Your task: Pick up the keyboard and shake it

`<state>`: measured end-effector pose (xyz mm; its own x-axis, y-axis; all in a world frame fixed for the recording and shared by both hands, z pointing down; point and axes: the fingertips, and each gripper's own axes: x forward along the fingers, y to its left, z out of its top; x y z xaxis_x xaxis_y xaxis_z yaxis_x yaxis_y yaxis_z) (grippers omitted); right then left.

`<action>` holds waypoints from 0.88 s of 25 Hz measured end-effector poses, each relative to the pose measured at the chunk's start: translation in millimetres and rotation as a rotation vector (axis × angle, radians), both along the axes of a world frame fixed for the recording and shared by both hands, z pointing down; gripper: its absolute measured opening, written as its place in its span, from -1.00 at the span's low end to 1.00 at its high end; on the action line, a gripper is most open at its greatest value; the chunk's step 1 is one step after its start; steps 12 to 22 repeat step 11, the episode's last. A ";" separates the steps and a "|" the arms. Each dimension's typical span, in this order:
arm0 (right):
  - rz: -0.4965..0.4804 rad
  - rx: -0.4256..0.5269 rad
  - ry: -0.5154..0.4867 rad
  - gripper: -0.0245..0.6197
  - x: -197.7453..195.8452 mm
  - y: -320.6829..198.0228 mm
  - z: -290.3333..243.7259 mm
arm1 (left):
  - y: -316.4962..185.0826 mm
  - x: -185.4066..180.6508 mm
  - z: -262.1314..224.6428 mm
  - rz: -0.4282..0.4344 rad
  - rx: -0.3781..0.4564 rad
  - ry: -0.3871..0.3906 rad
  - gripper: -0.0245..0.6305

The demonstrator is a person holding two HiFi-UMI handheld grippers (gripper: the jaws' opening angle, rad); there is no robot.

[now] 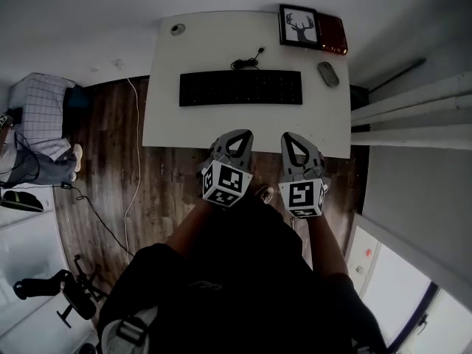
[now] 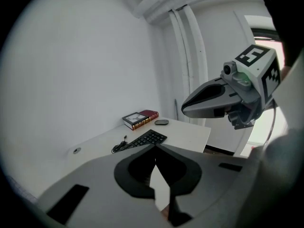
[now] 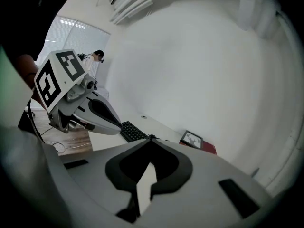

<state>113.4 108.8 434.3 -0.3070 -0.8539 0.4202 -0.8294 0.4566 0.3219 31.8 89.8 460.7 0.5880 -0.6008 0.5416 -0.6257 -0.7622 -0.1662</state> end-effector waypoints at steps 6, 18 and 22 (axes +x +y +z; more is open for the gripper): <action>0.018 0.067 -0.033 -0.86 23.1 12.8 -16.9 | 14.7 24.7 -13.4 0.031 0.053 -0.013 -0.92; 0.018 0.128 -0.067 -0.86 31.1 16.6 -25.9 | 21.0 38.3 -21.0 0.061 0.086 -0.023 -0.92; 0.018 0.128 -0.067 -0.86 31.1 16.6 -25.9 | 21.0 38.3 -21.0 0.061 0.086 -0.023 -0.92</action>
